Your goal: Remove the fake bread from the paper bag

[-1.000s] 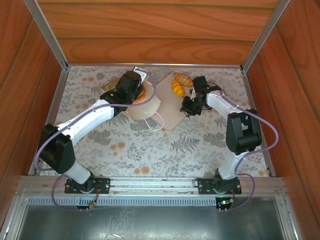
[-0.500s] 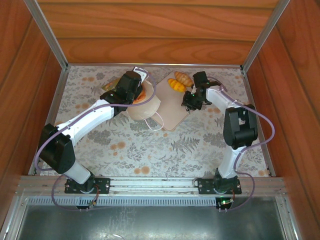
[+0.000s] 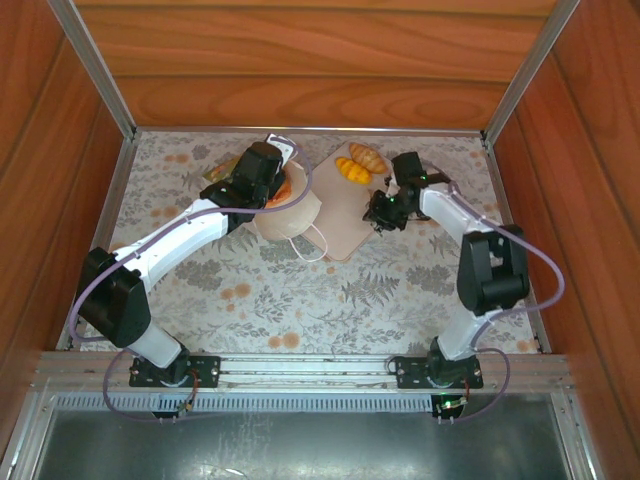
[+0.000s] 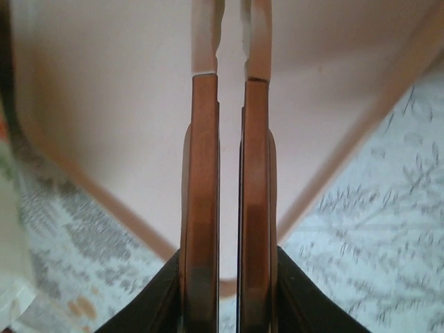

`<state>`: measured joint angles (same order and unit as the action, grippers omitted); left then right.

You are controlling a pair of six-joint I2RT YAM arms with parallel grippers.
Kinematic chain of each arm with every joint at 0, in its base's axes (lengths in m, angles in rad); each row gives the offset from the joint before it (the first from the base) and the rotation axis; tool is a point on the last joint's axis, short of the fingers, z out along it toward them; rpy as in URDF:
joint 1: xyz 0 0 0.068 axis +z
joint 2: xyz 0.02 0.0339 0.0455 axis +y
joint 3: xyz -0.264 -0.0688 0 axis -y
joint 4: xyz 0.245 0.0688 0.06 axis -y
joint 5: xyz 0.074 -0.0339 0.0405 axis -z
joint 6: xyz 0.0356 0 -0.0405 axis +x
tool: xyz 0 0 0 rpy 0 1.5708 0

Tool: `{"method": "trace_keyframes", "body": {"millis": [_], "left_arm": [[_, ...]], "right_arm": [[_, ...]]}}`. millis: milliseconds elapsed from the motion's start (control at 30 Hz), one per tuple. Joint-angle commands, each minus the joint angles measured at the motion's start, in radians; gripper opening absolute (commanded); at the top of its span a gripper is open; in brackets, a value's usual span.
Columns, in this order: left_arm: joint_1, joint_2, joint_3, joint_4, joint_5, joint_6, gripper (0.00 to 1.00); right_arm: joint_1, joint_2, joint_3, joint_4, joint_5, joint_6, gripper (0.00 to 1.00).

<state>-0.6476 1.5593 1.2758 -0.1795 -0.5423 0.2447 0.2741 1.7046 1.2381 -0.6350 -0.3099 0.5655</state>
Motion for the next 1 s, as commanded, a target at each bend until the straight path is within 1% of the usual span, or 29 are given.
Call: {"method": "trace_keyframes", "body": {"millis": [0,100,267,367,500,633,733,867,967], "left_arm": [[-0.006,-0.032,-0.001,0.007,0.002,-0.016,0.0],[-0.006,-0.031,0.0,0.005,0.004,-0.019,0.0],[-0.005,-0.034,-0.001,0.005,0.003,-0.025,0.0],[-0.006,-0.036,-0.001,0.006,0.002,-0.024,0.0],[-0.005,-0.042,-0.004,0.004,0.004,-0.03,0.0],[-0.006,-0.039,0.0,0.004,0.004,-0.035,0.0],[-0.006,-0.032,0.006,0.001,0.003,-0.035,0.0],[-0.006,-0.027,0.011,-0.002,0.008,-0.035,0.0],[-0.006,-0.026,0.011,-0.002,0.012,-0.036,0.0]], "right_arm": [[0.001,-0.158,-0.053,0.02,-0.092,0.029,0.32],[0.011,-0.269,-0.106,0.012,-0.113,0.045,0.32],[0.06,-0.442,-0.185,0.02,-0.146,0.105,0.33],[0.121,-0.508,-0.191,0.001,-0.157,0.127,0.33],[0.246,-0.554,-0.168,-0.001,-0.148,0.146,0.34],[0.358,-0.543,-0.142,0.039,-0.159,0.164,0.34],[0.406,-0.497,-0.131,0.065,-0.159,0.173,0.35],[0.425,-0.41,-0.13,0.171,-0.2,0.202,0.35],[0.425,-0.34,-0.109,0.225,-0.19,0.212,0.35]]}}
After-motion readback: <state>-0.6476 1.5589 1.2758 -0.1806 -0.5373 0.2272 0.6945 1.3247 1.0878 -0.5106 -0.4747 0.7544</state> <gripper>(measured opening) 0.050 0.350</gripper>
